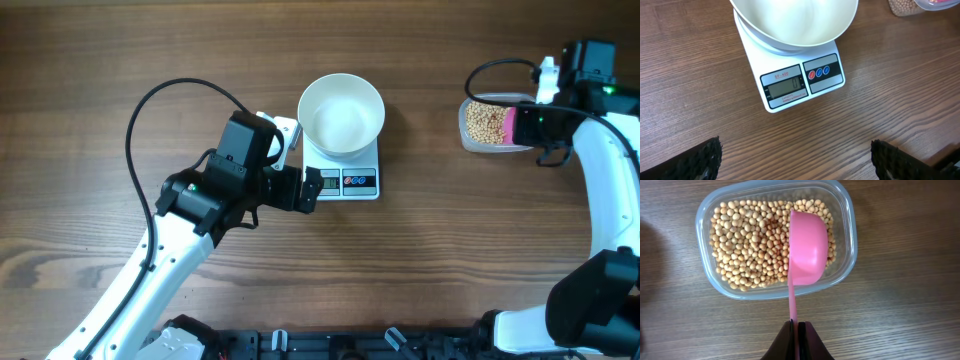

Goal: Scoop item into bowl and weigh 150g on scale

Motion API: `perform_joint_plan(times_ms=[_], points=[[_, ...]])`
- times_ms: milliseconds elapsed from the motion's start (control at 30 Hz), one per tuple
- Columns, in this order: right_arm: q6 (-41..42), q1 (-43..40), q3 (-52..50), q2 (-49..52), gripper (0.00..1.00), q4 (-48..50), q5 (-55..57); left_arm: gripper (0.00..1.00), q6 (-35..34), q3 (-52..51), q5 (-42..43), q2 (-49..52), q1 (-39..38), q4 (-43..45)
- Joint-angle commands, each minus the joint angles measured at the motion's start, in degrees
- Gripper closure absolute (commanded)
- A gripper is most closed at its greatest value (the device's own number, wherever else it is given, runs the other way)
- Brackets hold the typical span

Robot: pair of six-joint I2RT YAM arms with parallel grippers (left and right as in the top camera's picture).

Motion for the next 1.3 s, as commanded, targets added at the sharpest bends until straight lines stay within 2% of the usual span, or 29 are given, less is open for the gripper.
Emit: perform_joint_plan(times_ms=[0,167,633,1000,1267], points=[[-1.9,-0.8,0.8,0.8,0.96,-0.7,-6.3,0.00,0.9,0.1,0.3,-0.5,-0.2,0.2],[-2.7,-0.8,0.8,0.9,0.96,-1.5,-9.8,0.00,0.9,0.1,0.3,-0.5,-0.2,0.2],[-2.9,-0.8,0.8,0.9,0.96,-2.1,-10.8,0.00,0.9,0.1,0.3,-0.5,-0.2,0.2],[-0.7,-0.8,0.8,0.9,0.96,0.9,0.0,0.00,0.9,0.1,0.3,-0.5,-0.2,0.2],[-1.4,-0.8,0.8,0.9,0.96,2.0,1.4,0.00,0.9,0.1,0.3,-0.5,-0.2,0.2]])
